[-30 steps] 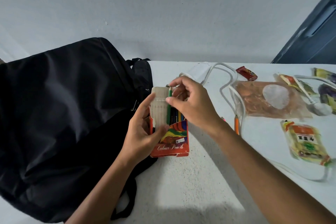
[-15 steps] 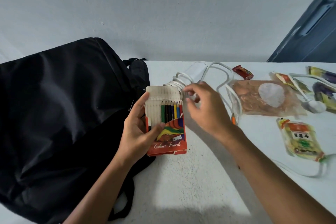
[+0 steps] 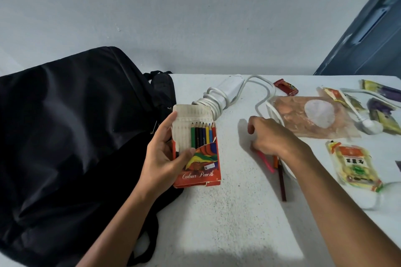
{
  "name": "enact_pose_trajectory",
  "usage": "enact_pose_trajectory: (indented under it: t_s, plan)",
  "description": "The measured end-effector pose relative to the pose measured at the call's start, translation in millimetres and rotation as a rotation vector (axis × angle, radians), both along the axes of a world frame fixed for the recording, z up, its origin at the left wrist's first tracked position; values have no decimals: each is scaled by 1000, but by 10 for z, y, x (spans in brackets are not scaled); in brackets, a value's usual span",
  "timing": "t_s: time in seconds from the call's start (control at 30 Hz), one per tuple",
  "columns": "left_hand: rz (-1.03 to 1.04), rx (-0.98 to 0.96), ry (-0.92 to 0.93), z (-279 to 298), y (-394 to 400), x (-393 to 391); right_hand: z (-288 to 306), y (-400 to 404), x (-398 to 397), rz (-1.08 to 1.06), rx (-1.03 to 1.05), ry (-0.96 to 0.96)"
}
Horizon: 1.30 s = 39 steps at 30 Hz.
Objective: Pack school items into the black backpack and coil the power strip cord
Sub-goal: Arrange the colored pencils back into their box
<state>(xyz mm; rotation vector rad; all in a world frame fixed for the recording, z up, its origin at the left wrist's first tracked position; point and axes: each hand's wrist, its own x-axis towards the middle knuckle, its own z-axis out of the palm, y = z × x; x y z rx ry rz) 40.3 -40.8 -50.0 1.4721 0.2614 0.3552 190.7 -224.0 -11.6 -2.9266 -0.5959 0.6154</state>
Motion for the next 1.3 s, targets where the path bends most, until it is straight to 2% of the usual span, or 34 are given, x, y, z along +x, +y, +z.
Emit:
enact_pose_trajectory:
  t_s: [0.1, 0.2, 0.27, 0.3, 0.37, 0.53, 0.73, 0.9, 1.13, 1.2, 1.3]
  plan:
    - [-8, 1, 3, -3, -1, 0, 19, 58, -12, -9, 334, 68]
    - [-13, -37, -19, -8, -3, 9, 148, 215, -115, -121, 907, 81]
    - [-11, -106, -36, -16, 6, 14, 214, 324, -227, -179, 1217, 120]
    - [-12, -132, -39, -22, 15, 17, 221, 381, -287, -181, 1312, 160]
    - [-16, -124, -39, -34, 39, 22, 196, 495, -392, -139, 1374, 188]
    - [-9, -40, -29, -33, 38, 20, 85, 691, -445, -32, 1216, -21]
    - [9, -63, -2, -45, 66, 26, 59, 711, -449, 183, 884, -79]
    - [-23, -93, 3, -17, 34, 28, 24, 654, -463, 160, 837, -90]
    - [11, 12, 42, 22, 0, 29, 33, 487, -364, 66, 861, -61]
    - [13, 31, 54, 33, -8, 31, 17, 342, -257, 28, 758, -77]
    - [13, 52, 64, 51, -15, 21, -15, 80, -110, -14, 354, -189]
